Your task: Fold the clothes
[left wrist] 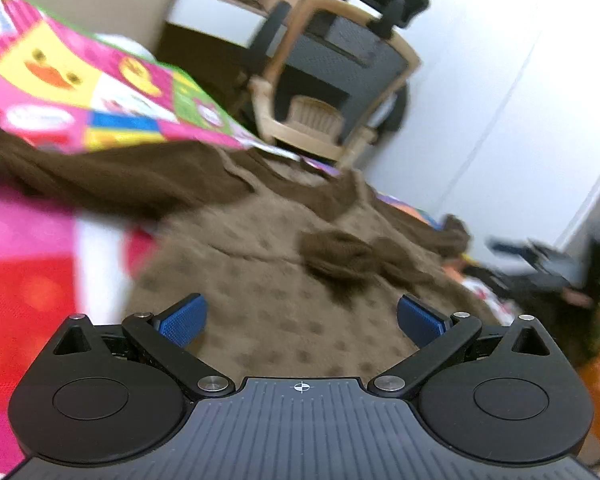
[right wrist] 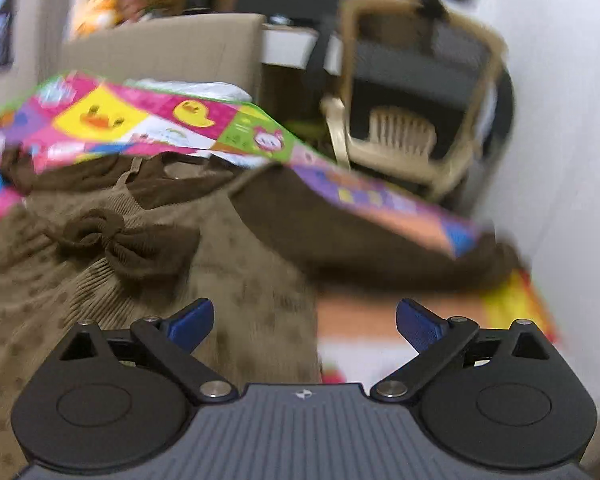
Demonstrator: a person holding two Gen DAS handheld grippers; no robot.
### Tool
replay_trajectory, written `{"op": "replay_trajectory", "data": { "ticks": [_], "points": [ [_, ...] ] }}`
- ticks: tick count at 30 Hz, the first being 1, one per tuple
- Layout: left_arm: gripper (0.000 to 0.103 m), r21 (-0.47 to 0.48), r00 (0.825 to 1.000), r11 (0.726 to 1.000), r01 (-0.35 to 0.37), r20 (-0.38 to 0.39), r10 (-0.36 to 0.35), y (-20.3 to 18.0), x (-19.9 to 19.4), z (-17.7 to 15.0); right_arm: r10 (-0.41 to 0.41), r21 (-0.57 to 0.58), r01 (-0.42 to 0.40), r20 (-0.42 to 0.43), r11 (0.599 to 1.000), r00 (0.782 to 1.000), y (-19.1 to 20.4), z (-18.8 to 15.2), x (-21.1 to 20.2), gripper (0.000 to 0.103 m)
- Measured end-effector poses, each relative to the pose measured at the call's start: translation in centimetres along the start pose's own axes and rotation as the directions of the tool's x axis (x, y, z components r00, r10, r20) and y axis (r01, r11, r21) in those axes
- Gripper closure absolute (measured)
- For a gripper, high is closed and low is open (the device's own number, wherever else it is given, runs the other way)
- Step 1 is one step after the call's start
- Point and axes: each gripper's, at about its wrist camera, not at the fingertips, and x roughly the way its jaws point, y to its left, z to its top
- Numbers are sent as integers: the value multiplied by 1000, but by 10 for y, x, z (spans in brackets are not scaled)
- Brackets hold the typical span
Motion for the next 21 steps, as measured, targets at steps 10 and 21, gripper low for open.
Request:
{"op": "replay_trajectory", "data": {
  "ticks": [10, 21],
  "points": [
    [0, -224, 984, 959, -176, -33, 173, 62, -12, 48, -109, 449, 62, 79, 891, 991, -64, 23, 28, 15],
    [0, -523, 975, 828, -200, -20, 222, 98, 5, 74, -386, 439, 373, -63, 818, 920, -107, 84, 126, 80]
  ]
}}
